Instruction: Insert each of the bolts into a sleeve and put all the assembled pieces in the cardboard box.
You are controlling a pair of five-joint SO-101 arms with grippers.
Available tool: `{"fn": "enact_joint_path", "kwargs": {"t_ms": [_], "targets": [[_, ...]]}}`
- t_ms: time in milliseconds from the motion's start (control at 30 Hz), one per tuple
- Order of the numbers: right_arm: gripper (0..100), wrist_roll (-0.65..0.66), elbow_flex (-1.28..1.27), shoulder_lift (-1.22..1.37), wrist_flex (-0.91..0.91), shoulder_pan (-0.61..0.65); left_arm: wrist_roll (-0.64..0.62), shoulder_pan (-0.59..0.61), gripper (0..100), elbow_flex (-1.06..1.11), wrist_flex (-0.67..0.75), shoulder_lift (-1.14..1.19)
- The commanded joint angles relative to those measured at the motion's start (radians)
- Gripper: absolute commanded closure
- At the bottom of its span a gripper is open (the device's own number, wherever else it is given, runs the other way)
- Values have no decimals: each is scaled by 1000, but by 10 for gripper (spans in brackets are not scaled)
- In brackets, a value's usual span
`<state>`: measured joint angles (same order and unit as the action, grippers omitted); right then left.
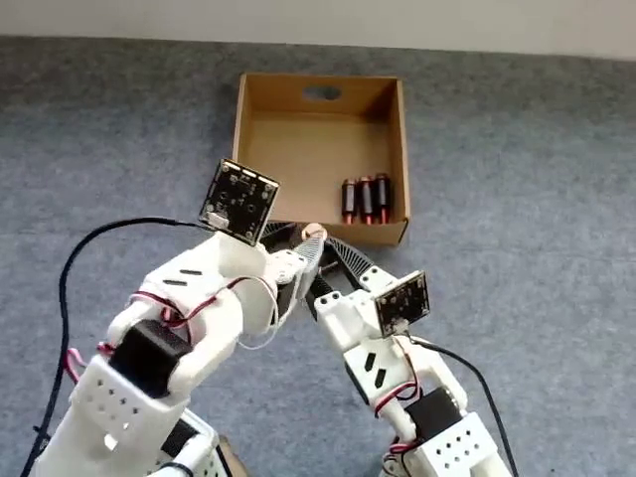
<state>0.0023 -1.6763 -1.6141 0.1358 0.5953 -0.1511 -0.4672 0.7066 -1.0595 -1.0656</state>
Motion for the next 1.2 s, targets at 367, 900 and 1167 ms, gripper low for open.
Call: {"fn": "enact_joint_path", "kwargs": {"t_ms": [367, 900, 1167], "targets": [[992, -8, -30, -13, 27, 1, 17, 647, 992, 397, 83, -5], [992, -5, 308, -13, 479, -4, 284, 656, 992, 852, 557, -10], [992, -8, 661, 2, 545, -42, 284, 656, 992, 855, 563, -10]]}}
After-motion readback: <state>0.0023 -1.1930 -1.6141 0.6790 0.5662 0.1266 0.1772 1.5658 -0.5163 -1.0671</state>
